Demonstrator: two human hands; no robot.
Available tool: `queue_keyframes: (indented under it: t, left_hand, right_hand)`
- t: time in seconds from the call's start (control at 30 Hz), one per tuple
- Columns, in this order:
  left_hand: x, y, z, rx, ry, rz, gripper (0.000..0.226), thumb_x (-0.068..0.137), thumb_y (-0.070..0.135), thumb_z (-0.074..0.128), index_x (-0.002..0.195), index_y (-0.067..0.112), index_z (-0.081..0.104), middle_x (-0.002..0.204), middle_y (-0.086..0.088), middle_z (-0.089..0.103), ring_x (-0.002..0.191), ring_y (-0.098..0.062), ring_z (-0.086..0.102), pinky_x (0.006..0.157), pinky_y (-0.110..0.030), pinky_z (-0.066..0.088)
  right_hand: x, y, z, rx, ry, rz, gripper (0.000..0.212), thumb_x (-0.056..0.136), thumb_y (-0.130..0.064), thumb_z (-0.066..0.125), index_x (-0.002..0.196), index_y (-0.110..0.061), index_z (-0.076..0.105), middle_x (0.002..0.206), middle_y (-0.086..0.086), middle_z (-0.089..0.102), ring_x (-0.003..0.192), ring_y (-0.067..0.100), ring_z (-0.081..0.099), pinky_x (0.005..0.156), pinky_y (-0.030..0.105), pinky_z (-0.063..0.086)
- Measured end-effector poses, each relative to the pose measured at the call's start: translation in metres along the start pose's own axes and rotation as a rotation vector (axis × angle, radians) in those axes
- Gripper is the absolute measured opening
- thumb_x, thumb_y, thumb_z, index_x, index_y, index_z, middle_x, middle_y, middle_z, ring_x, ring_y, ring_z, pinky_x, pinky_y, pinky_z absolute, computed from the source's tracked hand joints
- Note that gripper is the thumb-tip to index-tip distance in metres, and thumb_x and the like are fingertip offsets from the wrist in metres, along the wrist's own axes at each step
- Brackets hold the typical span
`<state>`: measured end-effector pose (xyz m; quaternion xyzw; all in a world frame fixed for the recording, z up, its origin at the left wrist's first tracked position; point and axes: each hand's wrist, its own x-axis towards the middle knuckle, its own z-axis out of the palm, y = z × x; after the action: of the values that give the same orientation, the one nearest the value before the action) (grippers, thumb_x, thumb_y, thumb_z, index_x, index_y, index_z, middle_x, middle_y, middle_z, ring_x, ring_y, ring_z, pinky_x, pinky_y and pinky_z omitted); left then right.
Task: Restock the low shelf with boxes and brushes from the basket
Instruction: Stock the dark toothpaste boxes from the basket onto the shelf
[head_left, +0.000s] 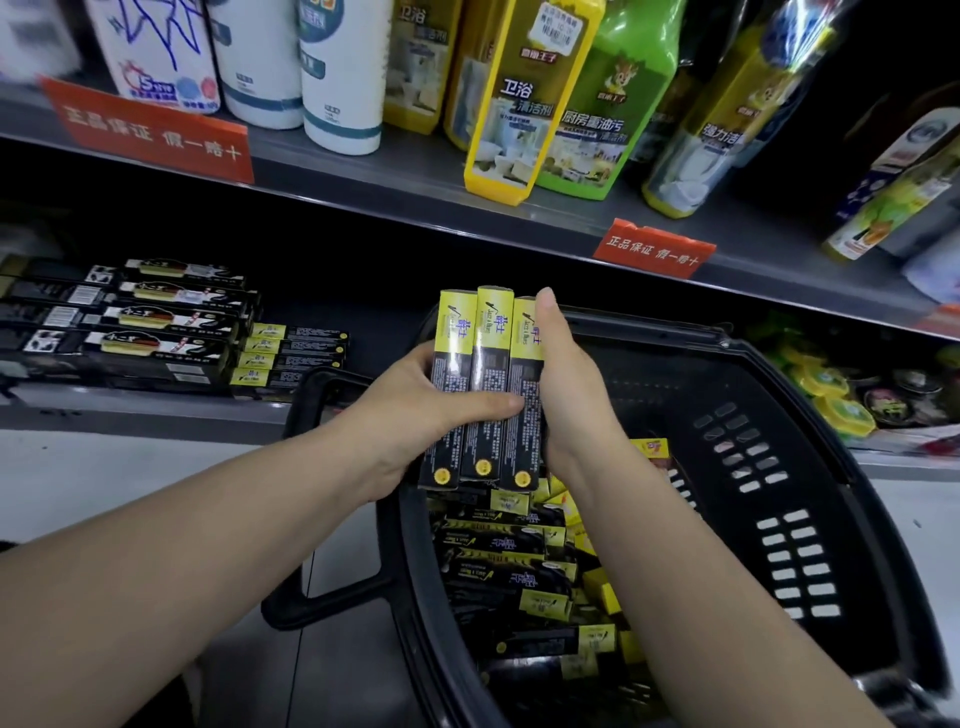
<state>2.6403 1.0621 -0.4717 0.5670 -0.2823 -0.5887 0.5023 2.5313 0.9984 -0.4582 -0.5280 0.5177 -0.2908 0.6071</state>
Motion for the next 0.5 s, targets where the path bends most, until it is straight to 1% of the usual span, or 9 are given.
queue_keyframes:
  t: [0.07,0.13,0.17,0.23,0.27,0.33,0.37,0.43,0.5]
  left_hand:
    - [0.001,0.000,0.001,0.000,0.004,-0.013,0.075,0.040,0.027,0.087,0.110,0.022,0.061,0.088,0.005,0.075,0.081,-0.010,0.071,0.078,-0.028,0.053]
    - [0.001,0.002,-0.001,-0.019,0.034,-0.030,0.060,0.053,0.020,0.087,0.108,0.022,0.061,0.087,0.004,0.075,0.077,-0.011,0.072,0.068,-0.025,0.053]
    - [0.000,0.004,-0.003,-0.034,0.050,-0.038,0.057,0.057,0.018,0.086,0.107,0.021,0.061,0.087,0.002,0.075,0.075,-0.012,0.072,0.064,-0.025,0.053]
    - [-0.004,0.009,-0.010,-0.065,0.068,-0.047,0.058,0.056,0.016,0.086,0.108,0.019,0.062,0.087,-0.001,0.075,0.074,-0.015,0.073,0.058,-0.026,0.054]
    - [-0.007,0.013,-0.014,-0.074,0.079,-0.043,0.062,0.051,0.017,0.086,0.109,0.018,0.062,0.087,-0.002,0.075,0.074,-0.017,0.073,0.058,-0.027,0.055]
    - [-0.013,0.017,-0.026,-0.088,0.128,-0.024,0.070,0.043,0.021,0.085,0.109,0.016,0.062,0.086,-0.003,0.075,0.073,-0.017,0.073,0.057,-0.026,0.054]
    - [-0.015,0.019,-0.034,-0.099,0.154,-0.011,0.070,0.044,0.021,0.085,0.109,0.016,0.062,0.085,-0.003,0.076,0.072,-0.016,0.073,0.054,-0.024,0.054]
    - [-0.020,0.023,-0.050,-0.139,0.201,0.006,0.065,0.051,0.018,0.084,0.112,0.014,0.062,0.087,-0.006,0.075,0.072,-0.018,0.073,0.051,-0.022,0.053]
    - [-0.023,0.025,-0.070,-0.194,0.256,0.006,0.057,0.059,0.014,0.082,0.113,0.013,0.062,0.089,-0.007,0.075,0.072,-0.021,0.073,0.051,-0.026,0.055]
  right_hand:
    - [0.000,0.004,-0.007,0.030,-0.044,-0.033,0.060,0.074,-0.069,0.048,0.127,-0.040,0.051,0.130,-0.003,0.057,0.123,0.023,0.051,0.106,0.052,0.036]
    - [0.002,0.006,-0.012,-0.028,-0.121,-0.131,0.049,0.078,-0.055,0.052,0.126,-0.051,0.044,0.125,-0.008,0.059,0.120,0.017,0.054,0.106,0.050,0.038]
    - [0.002,0.006,-0.014,-0.060,-0.177,-0.178,0.047,0.081,-0.046,0.054,0.126,-0.054,0.041,0.120,-0.010,0.062,0.115,0.014,0.057,0.104,0.047,0.041]
    - [0.003,0.002,-0.011,-0.093,-0.272,-0.251,0.045,0.086,-0.034,0.055,0.126,-0.050,0.043,0.110,-0.012,0.067,0.107,0.010,0.062,0.100,0.043,0.045]
    - [0.004,-0.002,-0.007,-0.104,-0.299,-0.282,0.042,0.087,-0.031,0.055,0.125,-0.047,0.046,0.106,-0.014,0.068,0.104,0.008,0.063,0.099,0.042,0.046]
    - [0.007,-0.009,0.005,-0.131,-0.333,-0.319,0.039,0.085,-0.033,0.057,0.120,-0.048,0.048,0.104,-0.012,0.068,0.103,0.007,0.063,0.099,0.043,0.047]
    - [0.009,-0.012,0.013,-0.151,-0.358,-0.328,0.040,0.085,-0.035,0.057,0.121,-0.049,0.047,0.106,-0.011,0.068,0.104,0.008,0.063,0.100,0.044,0.046]
    - [0.014,-0.016,0.032,-0.204,-0.418,-0.329,0.051,0.086,-0.039,0.057,0.132,-0.048,0.038,0.112,-0.009,0.066,0.109,0.008,0.061,0.102,0.044,0.043]
    - [0.018,-0.018,0.054,-0.271,-0.476,-0.293,0.064,0.086,-0.045,0.057,0.141,-0.044,0.026,0.116,-0.011,0.063,0.112,0.007,0.058,0.105,0.041,0.041]
